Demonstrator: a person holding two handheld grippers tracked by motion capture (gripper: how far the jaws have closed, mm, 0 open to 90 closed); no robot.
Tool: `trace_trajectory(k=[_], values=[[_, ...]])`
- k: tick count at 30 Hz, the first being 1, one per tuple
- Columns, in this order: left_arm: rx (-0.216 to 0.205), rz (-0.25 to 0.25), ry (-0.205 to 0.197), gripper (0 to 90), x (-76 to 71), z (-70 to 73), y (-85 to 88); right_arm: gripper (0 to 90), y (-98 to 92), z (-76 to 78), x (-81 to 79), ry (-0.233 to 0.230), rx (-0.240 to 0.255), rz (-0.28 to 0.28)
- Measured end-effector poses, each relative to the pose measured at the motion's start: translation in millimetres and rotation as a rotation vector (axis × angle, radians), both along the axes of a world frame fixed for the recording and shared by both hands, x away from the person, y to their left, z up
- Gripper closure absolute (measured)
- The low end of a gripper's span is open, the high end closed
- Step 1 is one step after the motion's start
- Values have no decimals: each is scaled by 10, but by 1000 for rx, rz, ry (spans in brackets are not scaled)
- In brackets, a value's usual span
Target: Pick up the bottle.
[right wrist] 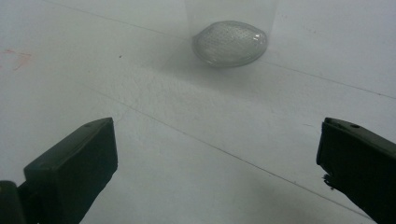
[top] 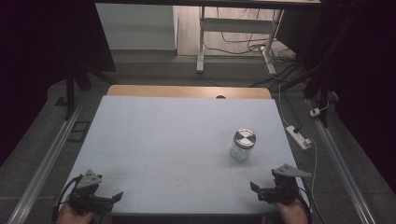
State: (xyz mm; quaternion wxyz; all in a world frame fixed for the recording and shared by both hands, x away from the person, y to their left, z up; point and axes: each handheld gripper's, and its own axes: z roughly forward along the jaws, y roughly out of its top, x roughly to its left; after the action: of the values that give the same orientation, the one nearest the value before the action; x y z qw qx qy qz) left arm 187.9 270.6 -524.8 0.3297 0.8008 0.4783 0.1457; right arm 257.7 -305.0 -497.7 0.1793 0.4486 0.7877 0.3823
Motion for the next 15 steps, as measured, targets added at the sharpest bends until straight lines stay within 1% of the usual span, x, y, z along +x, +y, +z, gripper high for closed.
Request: trace_trajectory(k=[4, 7, 10, 12, 15], values=[[0, -3, 0, 0, -1, 0, -1, 0, 24, -3, 0, 8, -13, 13], [0, -3, -1, 0, -1, 1, -1, 0, 32, -3, -3, 14, -12, 16], [1, -4, -2, 0, -3, 1, -3, 0, 36, 0, -8, 17, -5, 12], [5, -5, -4, 0, -5, 1, -6, 0, 39, 8, -15, 16, 21, 10], [5, -6, -2, 0, -4, 1, -8, 0, 51, 7, -17, 16, 14, 10]])
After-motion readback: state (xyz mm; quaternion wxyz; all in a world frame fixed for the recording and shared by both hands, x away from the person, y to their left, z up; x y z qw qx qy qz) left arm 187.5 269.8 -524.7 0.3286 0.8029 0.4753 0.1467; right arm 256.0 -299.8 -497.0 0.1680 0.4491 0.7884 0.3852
